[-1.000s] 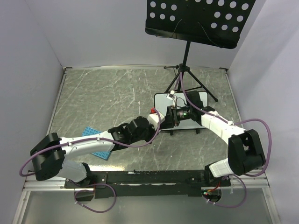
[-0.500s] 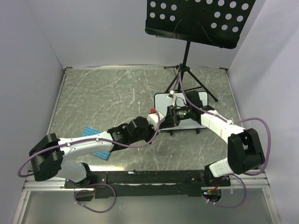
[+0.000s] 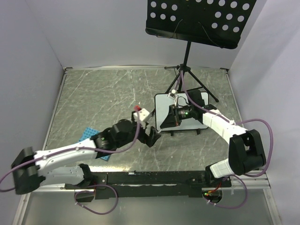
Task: Write a sentence on the whiteboard
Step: Open the pen cap from the whiteboard marker.
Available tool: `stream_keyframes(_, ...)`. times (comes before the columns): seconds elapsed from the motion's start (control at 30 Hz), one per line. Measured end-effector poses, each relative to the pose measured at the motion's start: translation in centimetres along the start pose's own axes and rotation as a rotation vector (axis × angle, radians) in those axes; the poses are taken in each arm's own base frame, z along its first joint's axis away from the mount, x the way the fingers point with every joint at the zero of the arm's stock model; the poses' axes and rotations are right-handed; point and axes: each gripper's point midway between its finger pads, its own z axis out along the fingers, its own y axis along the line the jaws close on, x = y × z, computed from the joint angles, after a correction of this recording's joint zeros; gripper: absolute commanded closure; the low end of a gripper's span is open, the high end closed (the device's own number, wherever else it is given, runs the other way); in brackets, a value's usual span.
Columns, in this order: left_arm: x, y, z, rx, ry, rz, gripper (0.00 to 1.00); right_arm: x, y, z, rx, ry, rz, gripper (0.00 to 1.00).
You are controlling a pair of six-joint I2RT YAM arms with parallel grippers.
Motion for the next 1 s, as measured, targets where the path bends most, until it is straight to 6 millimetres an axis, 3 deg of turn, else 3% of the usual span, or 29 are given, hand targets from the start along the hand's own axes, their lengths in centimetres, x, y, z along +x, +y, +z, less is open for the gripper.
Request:
stream_keyframes(0.2,-2.7,0.1,-4.9,0.034,-0.195,-0.115,0.04,-0.9,0.2,-1.9,0.007,-0.044,-0.054,1.0)
stream_keyframes(0.37,-1.4,0.7,-6.4,0.05,-0.255,-0.175,0.03,-1.8,1.1,-3.2,-0.005,-0.088,-0.098,1.0)
stream_keyframes(0.53,3.3,1.0,-6.2,0.094,-0.249,-0.198,0.03,-2.4,1.3,-4.0,-0.019,-0.123,-0.094,1.0)
stream_keyframes(0.63,4.7,1.1,-6.0,0.105,-0.238,-0.195,0.01,-2.8,1.6,-4.6,-0.024,-0.145,-0.091,1.0)
stream_keyframes(1.0,3.1,-0.9,-0.9,0.141,-0.159,-0.073,0.09,-3.1,2.5,-5.0,-0.068,-0.163,-0.09,1.0)
